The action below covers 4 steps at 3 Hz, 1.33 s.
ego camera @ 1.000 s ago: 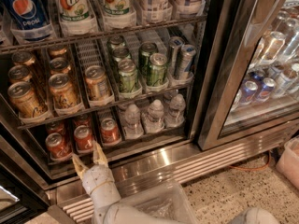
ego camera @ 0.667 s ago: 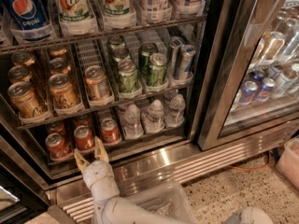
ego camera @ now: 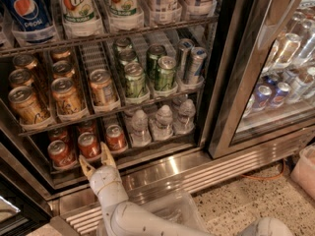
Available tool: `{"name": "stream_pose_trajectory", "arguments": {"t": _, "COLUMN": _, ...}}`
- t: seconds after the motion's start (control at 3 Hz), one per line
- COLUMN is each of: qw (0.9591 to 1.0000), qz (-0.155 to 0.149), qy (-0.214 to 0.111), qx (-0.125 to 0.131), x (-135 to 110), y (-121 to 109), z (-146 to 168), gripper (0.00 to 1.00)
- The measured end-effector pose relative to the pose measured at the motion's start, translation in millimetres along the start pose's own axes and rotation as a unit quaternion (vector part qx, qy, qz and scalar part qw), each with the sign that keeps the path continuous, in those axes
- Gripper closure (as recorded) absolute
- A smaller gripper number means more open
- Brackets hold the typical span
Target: Pick coke can from bottom shelf of fridge
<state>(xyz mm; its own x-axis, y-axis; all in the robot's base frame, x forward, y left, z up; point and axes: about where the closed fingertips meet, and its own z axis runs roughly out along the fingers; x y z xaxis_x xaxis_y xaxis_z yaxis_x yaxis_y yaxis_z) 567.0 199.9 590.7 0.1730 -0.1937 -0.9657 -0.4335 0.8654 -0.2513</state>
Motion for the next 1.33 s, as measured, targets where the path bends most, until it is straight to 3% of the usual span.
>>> {"name": "stream_pose_trajectory", "arguments": {"t": 0.33, "qw": 0.9997, "qz": 0.004, "qy": 0.012, "qx": -0.021, "x": 13.0, "y": -6.7, "z": 19.1, "gripper": 0.35}}
{"name": "stream_pose_trajectory", "arguments": {"t": 1.0, "qw": 0.9997, "qz": 0.004, "qy": 0.012, "qx": -0.021, "x": 10.7, "y": -6.5, "z": 18.0, "gripper": 0.36}}
{"name": "stream_pose_trajectory", "arguments": {"t": 1.33, "qw": 0.9997, "qz": 0.003, "qy": 0.012, "qx": -0.022, "x": 9.9, "y": -6.3, "z": 18.6, "gripper": 0.30}}
